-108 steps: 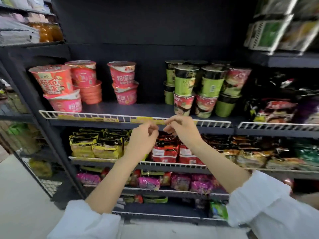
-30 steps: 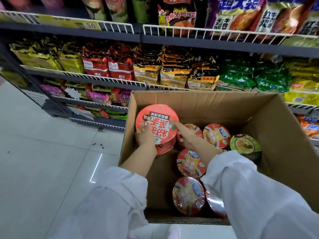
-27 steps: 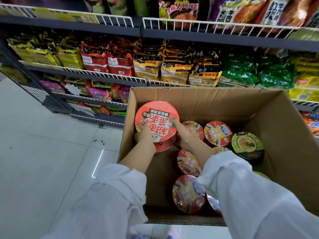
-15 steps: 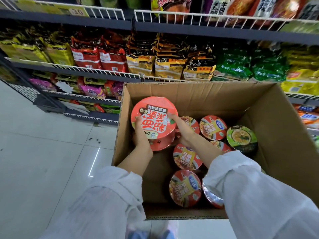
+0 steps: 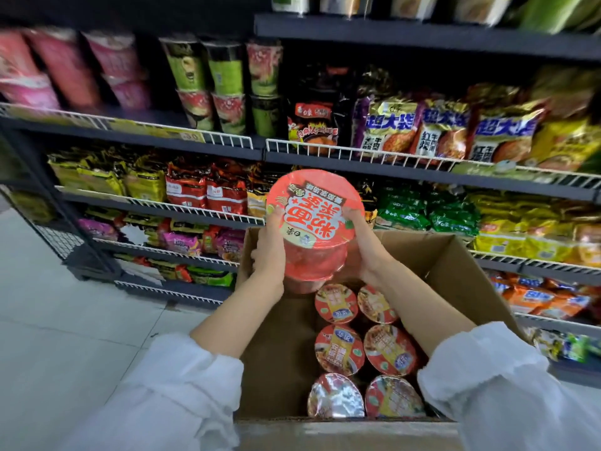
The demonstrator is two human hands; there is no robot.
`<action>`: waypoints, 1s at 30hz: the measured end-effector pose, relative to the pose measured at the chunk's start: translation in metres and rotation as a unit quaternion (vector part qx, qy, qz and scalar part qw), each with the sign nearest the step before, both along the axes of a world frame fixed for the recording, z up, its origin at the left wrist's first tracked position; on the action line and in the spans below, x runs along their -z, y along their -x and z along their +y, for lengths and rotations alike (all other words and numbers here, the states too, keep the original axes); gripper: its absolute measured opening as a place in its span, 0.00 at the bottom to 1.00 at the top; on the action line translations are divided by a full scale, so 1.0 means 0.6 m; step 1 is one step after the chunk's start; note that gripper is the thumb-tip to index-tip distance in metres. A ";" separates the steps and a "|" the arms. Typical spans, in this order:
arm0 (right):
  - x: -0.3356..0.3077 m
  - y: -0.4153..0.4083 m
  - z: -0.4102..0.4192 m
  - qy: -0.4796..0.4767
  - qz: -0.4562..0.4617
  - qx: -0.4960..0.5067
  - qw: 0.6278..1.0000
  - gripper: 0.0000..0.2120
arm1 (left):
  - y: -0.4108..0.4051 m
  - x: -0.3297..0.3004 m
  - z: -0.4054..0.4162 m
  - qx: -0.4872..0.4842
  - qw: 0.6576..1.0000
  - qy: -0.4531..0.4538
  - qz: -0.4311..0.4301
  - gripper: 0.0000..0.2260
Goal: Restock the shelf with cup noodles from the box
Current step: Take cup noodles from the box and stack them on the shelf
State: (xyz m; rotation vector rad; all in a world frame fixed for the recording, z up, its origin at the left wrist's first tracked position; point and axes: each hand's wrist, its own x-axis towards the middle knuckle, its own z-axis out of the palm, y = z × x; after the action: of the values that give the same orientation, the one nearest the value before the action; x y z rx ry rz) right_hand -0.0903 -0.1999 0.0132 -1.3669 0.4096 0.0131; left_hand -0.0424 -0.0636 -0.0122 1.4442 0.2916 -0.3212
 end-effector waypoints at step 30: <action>-0.198 -0.530 0.631 0.000 -0.111 -0.017 0.994 0.32 | -0.508 -0.230 0.645 0.026 0.983 0.029 -0.178 0.46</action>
State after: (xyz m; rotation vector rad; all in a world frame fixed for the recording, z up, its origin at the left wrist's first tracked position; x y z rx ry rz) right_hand 0.2279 0.1788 0.1323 -1.3579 0.1989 -0.1102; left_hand 0.2622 0.3234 0.1259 1.4244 -0.0449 -0.1083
